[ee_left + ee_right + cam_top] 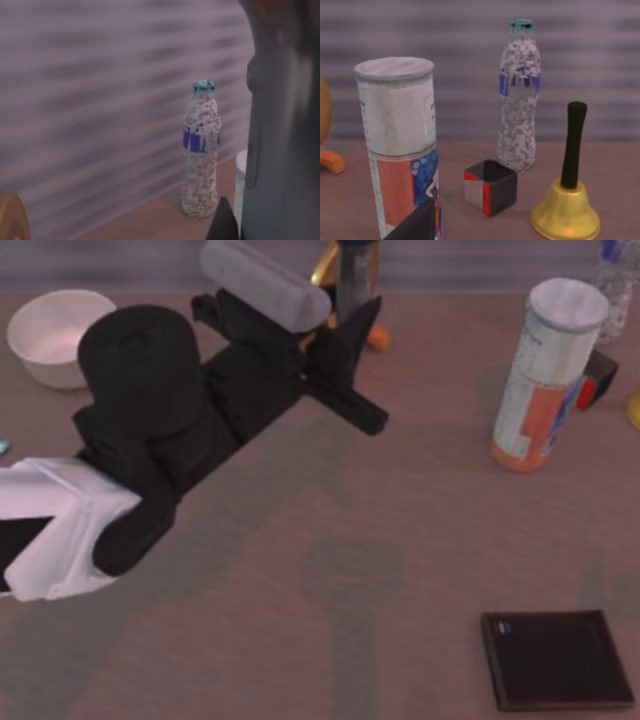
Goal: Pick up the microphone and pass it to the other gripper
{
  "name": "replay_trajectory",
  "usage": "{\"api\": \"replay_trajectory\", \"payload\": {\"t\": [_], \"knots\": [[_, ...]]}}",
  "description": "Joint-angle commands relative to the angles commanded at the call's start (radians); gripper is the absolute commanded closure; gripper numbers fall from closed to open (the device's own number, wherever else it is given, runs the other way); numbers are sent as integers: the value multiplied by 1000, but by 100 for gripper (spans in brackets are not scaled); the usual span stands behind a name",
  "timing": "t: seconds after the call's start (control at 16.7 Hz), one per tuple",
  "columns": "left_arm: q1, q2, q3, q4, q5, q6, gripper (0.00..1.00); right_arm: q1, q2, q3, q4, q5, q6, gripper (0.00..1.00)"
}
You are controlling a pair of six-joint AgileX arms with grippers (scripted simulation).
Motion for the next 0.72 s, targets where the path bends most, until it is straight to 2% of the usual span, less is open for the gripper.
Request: {"api": "replay_trajectory", "payload": {"t": [0.18,0.36,0.72], "knots": [[0,0,0,0,0,0,100,1,2,1,1,0,0,0],[0,0,0,0,0,0,100,52,67,42,38,1,-1,0],[0,0,0,0,0,0,100,290,465,251,230,10,8,0]]}}
